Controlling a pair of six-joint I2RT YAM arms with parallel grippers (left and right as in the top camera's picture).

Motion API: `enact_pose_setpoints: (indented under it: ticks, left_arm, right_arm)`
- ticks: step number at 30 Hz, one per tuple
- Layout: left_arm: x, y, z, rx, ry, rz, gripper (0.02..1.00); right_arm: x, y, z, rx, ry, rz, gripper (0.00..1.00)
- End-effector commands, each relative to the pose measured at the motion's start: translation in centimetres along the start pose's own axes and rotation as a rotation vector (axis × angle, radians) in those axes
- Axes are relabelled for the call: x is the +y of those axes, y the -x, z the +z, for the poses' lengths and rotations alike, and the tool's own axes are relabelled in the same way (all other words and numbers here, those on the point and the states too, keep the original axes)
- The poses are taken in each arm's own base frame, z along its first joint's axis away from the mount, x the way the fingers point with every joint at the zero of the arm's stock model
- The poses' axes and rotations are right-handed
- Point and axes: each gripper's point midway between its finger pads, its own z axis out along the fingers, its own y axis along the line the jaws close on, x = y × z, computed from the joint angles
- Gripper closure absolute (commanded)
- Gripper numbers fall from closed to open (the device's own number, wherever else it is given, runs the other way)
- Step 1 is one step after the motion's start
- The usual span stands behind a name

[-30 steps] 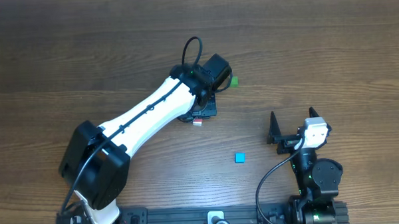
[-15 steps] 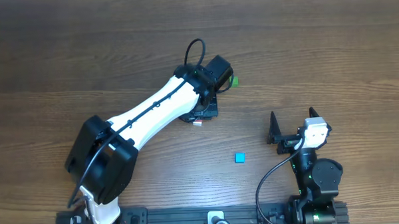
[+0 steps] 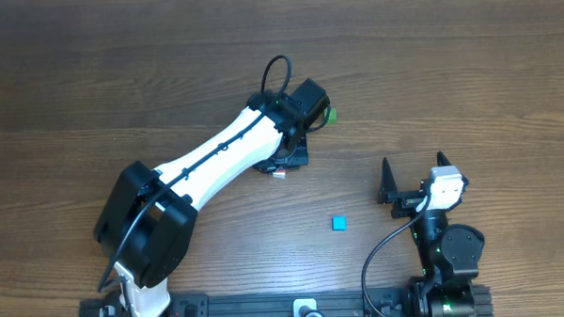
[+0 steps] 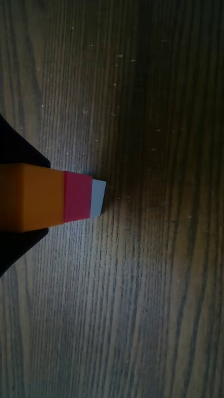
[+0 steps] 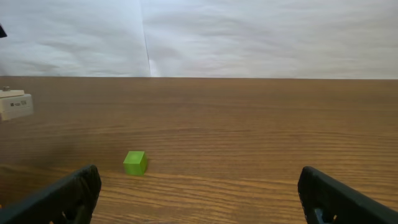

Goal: Stack Cubes

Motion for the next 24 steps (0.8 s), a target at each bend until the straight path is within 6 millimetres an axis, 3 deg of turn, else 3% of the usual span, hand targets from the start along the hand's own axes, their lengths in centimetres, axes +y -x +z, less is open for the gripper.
enact_pose_setpoints:
  ticks: [1, 24]
  left_arm:
    - [-0.36, 0.35, 0.04, -0.011, 0.001, 0.0, 0.952]
    - [-0.25, 0.33, 0.39, -0.007, 0.011, 0.001, 0.866]
  right_arm:
    - [-0.03, -0.17, -0.01, 0.001, 0.002, 0.002, 0.009]
    - [-0.03, -0.17, -0.01, 0.001, 0.002, 0.002, 0.009]
